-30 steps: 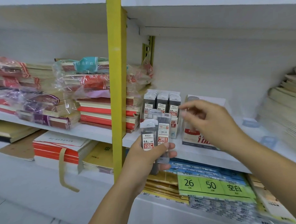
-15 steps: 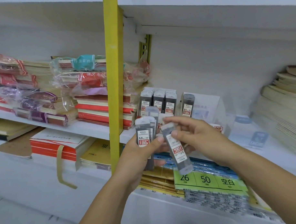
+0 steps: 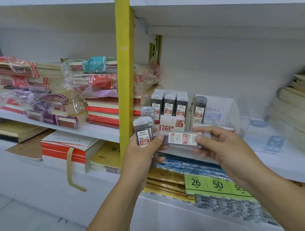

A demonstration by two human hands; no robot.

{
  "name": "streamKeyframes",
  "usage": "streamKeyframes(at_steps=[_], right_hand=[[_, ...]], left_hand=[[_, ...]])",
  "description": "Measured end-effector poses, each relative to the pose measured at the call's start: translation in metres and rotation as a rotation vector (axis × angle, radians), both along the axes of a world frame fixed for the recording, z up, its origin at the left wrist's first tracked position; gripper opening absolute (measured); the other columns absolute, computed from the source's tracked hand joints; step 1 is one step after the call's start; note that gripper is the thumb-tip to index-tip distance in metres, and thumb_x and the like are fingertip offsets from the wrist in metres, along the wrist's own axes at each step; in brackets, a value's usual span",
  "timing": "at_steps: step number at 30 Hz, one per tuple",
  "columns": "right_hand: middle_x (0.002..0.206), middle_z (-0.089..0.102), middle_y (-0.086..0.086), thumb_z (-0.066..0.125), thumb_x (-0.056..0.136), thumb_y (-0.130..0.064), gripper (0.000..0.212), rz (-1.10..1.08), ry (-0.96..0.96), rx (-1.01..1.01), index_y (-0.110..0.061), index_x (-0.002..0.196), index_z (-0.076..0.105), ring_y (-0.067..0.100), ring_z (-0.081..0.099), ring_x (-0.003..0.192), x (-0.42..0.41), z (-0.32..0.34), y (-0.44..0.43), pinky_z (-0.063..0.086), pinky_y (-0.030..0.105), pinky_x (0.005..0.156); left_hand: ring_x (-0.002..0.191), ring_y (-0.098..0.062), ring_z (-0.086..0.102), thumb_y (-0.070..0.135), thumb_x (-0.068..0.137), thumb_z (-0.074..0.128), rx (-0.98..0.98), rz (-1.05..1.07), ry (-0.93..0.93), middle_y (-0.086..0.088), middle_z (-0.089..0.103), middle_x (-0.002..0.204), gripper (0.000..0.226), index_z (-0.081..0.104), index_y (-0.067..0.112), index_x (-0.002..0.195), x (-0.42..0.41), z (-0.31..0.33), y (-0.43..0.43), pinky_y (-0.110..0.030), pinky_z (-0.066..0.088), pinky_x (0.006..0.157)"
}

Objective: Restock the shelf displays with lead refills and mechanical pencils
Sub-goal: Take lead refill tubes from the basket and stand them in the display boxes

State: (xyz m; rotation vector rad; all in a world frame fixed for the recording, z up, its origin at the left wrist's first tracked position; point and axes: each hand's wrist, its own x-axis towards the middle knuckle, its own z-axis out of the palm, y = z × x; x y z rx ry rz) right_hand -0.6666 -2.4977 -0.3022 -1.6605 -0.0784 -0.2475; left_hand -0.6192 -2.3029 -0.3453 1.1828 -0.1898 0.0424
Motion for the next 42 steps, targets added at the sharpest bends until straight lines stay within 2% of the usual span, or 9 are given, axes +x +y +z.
streamKeyframes(at_steps=[7, 14, 18, 21, 26, 29, 32, 37, 42], right_hand=[[0.082, 0.072, -0.008, 0.073, 0.085, -0.028, 0.024, -0.487, -0.502, -0.449, -0.037, 0.087, 0.051, 0.000, 0.065, 0.067, 0.021, 0.074, -0.035, 0.050, 0.015, 0.056], [0.081, 0.065, -0.021, 0.078, 0.079, -0.026, 0.026, -0.350, -0.403, -0.826, -0.039, 0.082, 0.056, -0.017, 0.059, 0.074, 0.065, 0.091, -0.048, 0.037, -0.001, 0.058], [0.089, 0.063, -0.015, 0.076, 0.081, -0.024, 0.019, -0.299, -0.344, -0.928, -0.036, 0.089, 0.063, 0.000, 0.060, 0.079, 0.084, 0.081, -0.048, 0.050, 0.023, 0.072], [0.094, 0.053, -0.009, 0.072, 0.085, -0.027, 0.021, -0.356, -0.344, -1.034, -0.032, 0.105, 0.069, 0.007, 0.054, 0.082, 0.091, 0.070, -0.049, 0.043, 0.025, 0.074], [0.102, 0.050, -0.005, 0.062, 0.093, -0.027, 0.034, -0.446, -0.368, -1.096, -0.026, 0.127, 0.063, 0.011, 0.052, 0.083, 0.083, 0.063, -0.046, 0.037, 0.024, 0.077], [0.091, 0.056, -0.015, 0.058, 0.093, -0.031, 0.022, -0.440, -0.486, -0.975, -0.034, 0.113, 0.067, -0.001, 0.053, 0.075, 0.056, 0.063, -0.029, 0.040, 0.016, 0.071], [0.080, 0.065, -0.017, 0.058, 0.082, -0.046, 0.010, -0.207, -0.364, -0.775, -0.046, 0.091, 0.064, -0.003, 0.060, 0.073, 0.025, 0.051, -0.002, 0.050, 0.014, 0.064], [0.083, 0.070, -0.004, 0.074, 0.077, -0.043, 0.020, -0.021, -0.156, -0.509, -0.029, 0.088, 0.066, 0.006, 0.065, 0.069, 0.013, 0.022, 0.024, 0.047, 0.014, 0.056], [0.080, 0.074, -0.002, 0.072, 0.084, -0.030, 0.016, -0.076, -0.164, -0.260, -0.017, 0.091, 0.066, 0.010, 0.068, 0.068, 0.011, 0.005, 0.022, 0.049, 0.021, 0.056]], left_hand=[[0.052, -0.009, 0.055, 0.029, 0.094, 0.069, 0.104, -0.148, 0.009, -0.001, 0.078, 0.089, 0.012, 0.067, 0.030, 0.105, 0.001, -0.005, -0.007, -0.024, 0.047, 0.047], [0.052, -0.010, 0.051, 0.031, 0.092, 0.070, 0.110, -0.177, -0.009, 0.002, 0.070, 0.072, 0.019, 0.067, 0.022, 0.108, 0.005, -0.008, -0.005, -0.022, 0.044, 0.046], [0.052, -0.014, 0.050, 0.031, 0.095, 0.066, 0.114, -0.216, 0.019, -0.004, 0.063, 0.069, 0.008, 0.072, 0.029, 0.093, 0.005, -0.008, -0.005, -0.025, 0.044, 0.047], [0.054, -0.016, 0.051, 0.025, 0.098, 0.060, 0.124, -0.254, 0.022, -0.009, 0.063, 0.077, 0.023, 0.073, 0.041, 0.087, 0.005, -0.007, -0.005, -0.028, 0.045, 0.050], [0.063, -0.011, 0.060, 0.027, 0.099, 0.060, 0.146, -0.298, -0.034, 0.001, 0.075, 0.091, 0.018, 0.063, 0.029, 0.117, 0.001, -0.005, -0.002, -0.025, 0.051, 0.053], [0.072, -0.011, 0.065, 0.032, 0.093, 0.065, 0.152, -0.345, -0.090, -0.002, 0.076, 0.104, 0.026, 0.063, 0.030, 0.119, -0.002, -0.005, 0.000, -0.025, 0.053, 0.057], [0.074, -0.010, 0.067, 0.040, 0.082, 0.070, 0.156, -0.384, -0.123, -0.002, 0.076, 0.109, 0.038, 0.064, 0.031, 0.118, -0.006, -0.003, -0.001, -0.024, 0.053, 0.057], [0.068, -0.010, 0.067, 0.046, 0.076, 0.082, 0.224, -0.362, -0.156, -0.004, 0.076, 0.103, 0.032, 0.068, 0.039, 0.104, -0.012, -0.002, -0.005, -0.026, 0.052, 0.054], [0.081, -0.016, 0.072, 0.030, 0.097, 0.064, 0.192, -0.364, -0.098, -0.004, 0.076, 0.106, 0.017, 0.069, 0.040, 0.110, -0.015, -0.007, -0.006, -0.028, 0.056, 0.062]])
